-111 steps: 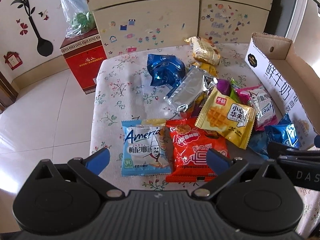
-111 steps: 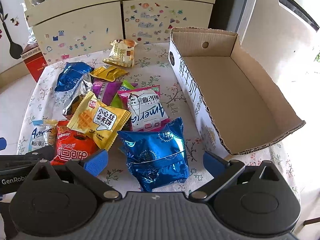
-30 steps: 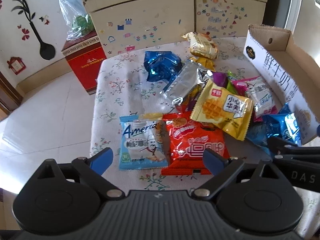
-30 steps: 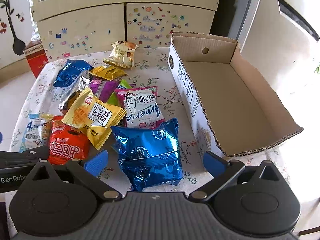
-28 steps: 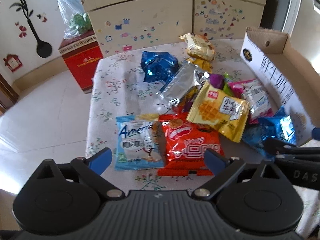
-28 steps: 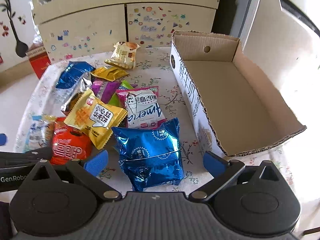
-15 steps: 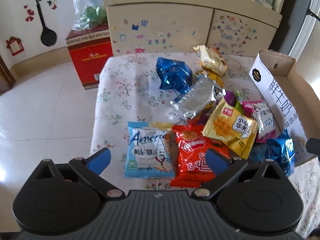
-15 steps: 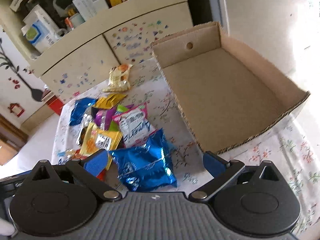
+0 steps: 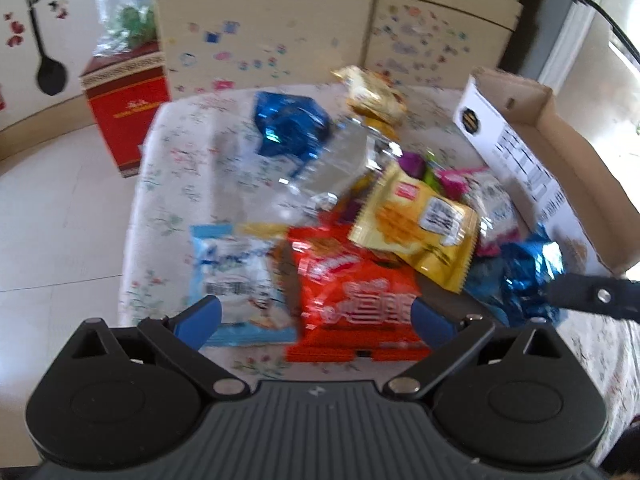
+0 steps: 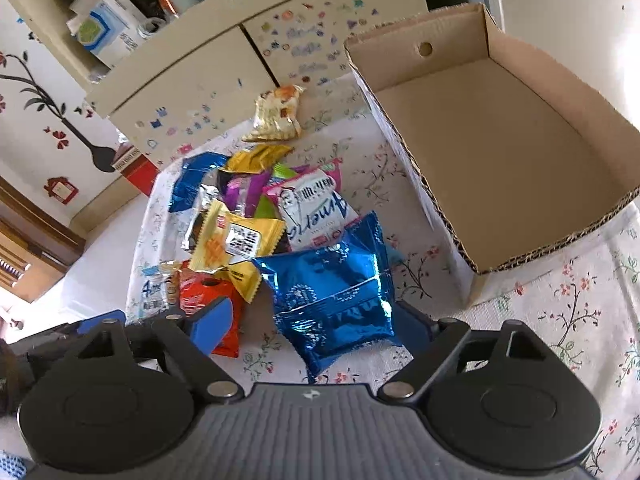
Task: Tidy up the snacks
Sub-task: 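Grasp the blue foil bag with right tool while left tool grasps red crisp bag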
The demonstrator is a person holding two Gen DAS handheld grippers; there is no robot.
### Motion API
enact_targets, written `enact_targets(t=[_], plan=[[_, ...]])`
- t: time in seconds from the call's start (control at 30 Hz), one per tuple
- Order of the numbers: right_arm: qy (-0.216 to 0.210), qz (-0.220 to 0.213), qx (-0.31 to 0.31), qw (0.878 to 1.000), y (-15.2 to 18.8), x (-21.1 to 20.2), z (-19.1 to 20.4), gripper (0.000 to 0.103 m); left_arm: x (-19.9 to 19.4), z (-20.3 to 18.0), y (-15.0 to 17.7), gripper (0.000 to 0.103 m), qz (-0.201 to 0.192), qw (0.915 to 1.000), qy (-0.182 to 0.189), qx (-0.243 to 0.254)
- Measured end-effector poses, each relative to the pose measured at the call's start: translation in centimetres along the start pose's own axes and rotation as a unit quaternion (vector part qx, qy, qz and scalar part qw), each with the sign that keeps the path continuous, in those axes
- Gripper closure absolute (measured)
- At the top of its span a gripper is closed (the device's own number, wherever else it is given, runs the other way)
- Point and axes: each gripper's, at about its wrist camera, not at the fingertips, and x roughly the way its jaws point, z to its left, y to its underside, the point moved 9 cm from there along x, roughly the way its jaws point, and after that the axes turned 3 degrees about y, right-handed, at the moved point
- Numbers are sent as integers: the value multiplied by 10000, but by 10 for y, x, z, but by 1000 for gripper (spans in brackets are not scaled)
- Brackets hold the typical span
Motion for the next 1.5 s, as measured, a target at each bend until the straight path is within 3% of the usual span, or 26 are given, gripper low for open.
enact_targets(t=[0.23,0.6,0.8,1.07,1.2,1.5], plan=[[214,63,170,9996,-1,13,-4,12,15,-23,2,3,31,9993,-48,373],[180,473,167,9986,17,31,-3,20,27,-11,12,8,133,9997,-58,171],[67,648,75,9978,25,27,3,20,18,-1,16,11,174,9998,8,32],[134,735,276,9968,24,37,0,16,29,-3,14,7,155,9998,80,-48],[157,762,265,9966,25,39,-1,16,33,-13,11,7,26,9998,-30,198],[136,728,81,9972,25,34,0,21,30,-15,13,34,-106,9992,-103,378]])
